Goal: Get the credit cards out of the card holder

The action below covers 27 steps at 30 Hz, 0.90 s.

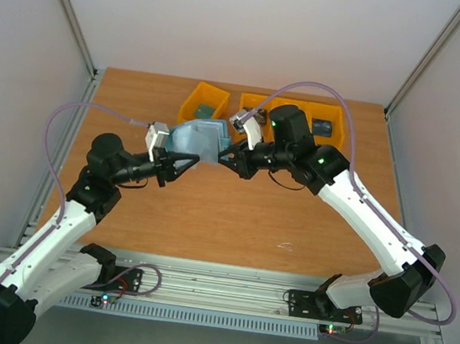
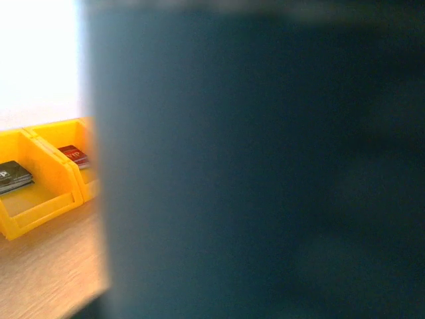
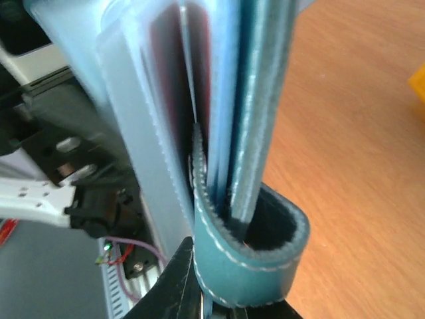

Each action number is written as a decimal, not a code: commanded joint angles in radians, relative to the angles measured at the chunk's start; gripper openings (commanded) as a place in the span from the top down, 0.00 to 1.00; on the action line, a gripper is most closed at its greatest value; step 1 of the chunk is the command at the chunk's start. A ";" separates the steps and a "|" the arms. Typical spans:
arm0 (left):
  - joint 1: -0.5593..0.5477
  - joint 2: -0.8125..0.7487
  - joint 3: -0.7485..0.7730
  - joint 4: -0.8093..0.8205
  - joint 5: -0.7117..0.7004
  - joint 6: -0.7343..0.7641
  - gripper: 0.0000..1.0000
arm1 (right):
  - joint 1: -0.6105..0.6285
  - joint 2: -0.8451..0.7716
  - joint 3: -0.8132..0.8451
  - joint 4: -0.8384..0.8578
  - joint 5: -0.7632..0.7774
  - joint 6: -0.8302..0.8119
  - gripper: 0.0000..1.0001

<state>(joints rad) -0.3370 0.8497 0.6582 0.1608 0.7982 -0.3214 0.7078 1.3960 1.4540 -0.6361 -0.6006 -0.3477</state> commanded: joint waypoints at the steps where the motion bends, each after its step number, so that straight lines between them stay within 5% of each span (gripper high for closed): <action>1: -0.014 -0.014 -0.005 0.024 -0.122 0.023 0.43 | 0.005 0.046 0.064 -0.046 0.256 0.048 0.99; 7: -0.007 -0.016 -0.012 -0.043 -0.299 0.082 0.39 | 0.002 0.258 0.252 -0.530 0.976 0.133 0.99; 11: -0.007 -0.021 -0.022 -0.043 -0.250 0.080 0.40 | 0.023 0.385 0.325 -0.730 1.161 0.154 0.99; 20: -0.013 -0.021 -0.035 -0.036 -0.143 0.047 0.46 | 0.136 0.427 0.437 -0.642 0.904 0.090 0.99; 22: -0.014 -0.023 -0.042 -0.050 -0.184 0.039 0.33 | 0.159 0.424 0.453 -0.609 0.818 0.082 0.99; 25: -0.015 -0.023 -0.047 -0.067 -0.273 0.019 0.01 | 0.188 0.417 0.475 -0.565 0.704 0.094 0.99; 27: -0.014 -0.021 -0.047 -0.067 -0.310 -0.004 0.01 | 0.203 0.415 0.486 -0.535 0.639 0.109 0.99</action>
<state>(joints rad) -0.3492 0.8436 0.6239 0.0898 0.5789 -0.2867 0.8825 1.8370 1.8999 -1.2377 0.2146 -0.2466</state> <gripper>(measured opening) 0.974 0.061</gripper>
